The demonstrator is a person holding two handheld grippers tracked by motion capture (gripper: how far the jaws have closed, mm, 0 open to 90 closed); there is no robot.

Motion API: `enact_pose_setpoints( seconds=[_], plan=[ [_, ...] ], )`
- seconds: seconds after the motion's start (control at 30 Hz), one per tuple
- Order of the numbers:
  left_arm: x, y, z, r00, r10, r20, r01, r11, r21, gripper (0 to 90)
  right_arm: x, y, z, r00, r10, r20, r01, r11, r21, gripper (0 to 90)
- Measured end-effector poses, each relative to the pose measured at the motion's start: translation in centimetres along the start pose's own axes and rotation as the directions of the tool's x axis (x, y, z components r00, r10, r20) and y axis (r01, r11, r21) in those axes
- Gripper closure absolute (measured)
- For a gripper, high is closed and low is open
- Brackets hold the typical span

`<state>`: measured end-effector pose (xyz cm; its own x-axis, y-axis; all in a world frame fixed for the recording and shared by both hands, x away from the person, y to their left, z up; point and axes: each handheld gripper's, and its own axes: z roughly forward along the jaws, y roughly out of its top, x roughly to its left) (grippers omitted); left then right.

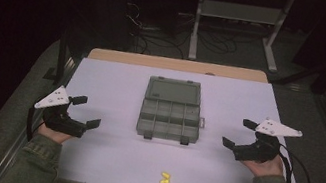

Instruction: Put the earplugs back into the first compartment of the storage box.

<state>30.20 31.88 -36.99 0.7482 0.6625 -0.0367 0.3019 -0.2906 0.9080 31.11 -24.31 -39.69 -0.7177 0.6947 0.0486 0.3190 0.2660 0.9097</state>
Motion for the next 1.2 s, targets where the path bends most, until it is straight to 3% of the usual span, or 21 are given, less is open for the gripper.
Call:
enact_pose_setpoints(
  seconds=[0.07, 0.3, 0.57, 0.67, 0.9, 1.13, 1.17, 1.2],
  plan=[
    [-0.1, 0.4, 0.4, 0.9999, 0.014, 0.004, -0.014, 0.9994, 0.032, 0.0, 0.0, 0.0, -0.2, 1.0000, 0.005, -0.001, -0.005, 1.000, -0.008, 0.0],
    [-0.5, 1.8, 0.8, 0.9988, 0.037, 0.032, -0.039, 0.9985, 0.040, 0.0, -0.1, 0.0, -0.2, 0.9999, 0.015, -0.005, -0.016, 1.000, -0.015, 0.0],
    [-2.1, 4.0, 2.1, 0.9911, 0.094, 0.095, -0.100, 0.9927, 0.068, 0.0, 0.0, 0.0, -0.3, 0.9999, 0.011, -0.007, -0.011, 1.000, -0.016, 0.0],
    [-2.7, 4.6, 2.7, 0.9845, 0.102, 0.143, -0.112, 0.9913, 0.069, 0.0, -0.1, 0.0, -0.3, 0.9998, 0.017, -0.007, -0.017, 1.000, -0.015, 0.0],
    [-4.3, 6.1, 4.3, 0.9677, 0.145, 0.206, -0.166, 0.9820, 0.090, 0.0, -0.1, 0.0, -0.3, 0.9998, 0.020, -0.009, -0.020, 1.000, -0.012, 0.0],
    [-5.9, 7.3, 6.1, 0.9456, 0.172, 0.276, -0.206, 0.9732, 0.102, 0.0, -0.2, 0.0, -0.3, 0.9998, 0.020, -0.004, -0.020, 1.000, -0.012, 0.0],
    [-6.3, 7.5, 6.6, 0.9394, 0.185, 0.289, -0.225, 0.9680, 0.111, 0.0, -0.2, 0.0, -0.3, 0.9999, 0.016, -0.006, -0.016, 1.000, -0.016, 0.0],
    [-6.3, 7.5, 6.6, 0.9394, 0.185, 0.289, -0.225, 0.9680, 0.111, 0.0, -0.1, 0.1, -0.3, 0.9999, 0.014, -0.005, -0.014, 1.000, -0.017, 0.0]
  ],
)
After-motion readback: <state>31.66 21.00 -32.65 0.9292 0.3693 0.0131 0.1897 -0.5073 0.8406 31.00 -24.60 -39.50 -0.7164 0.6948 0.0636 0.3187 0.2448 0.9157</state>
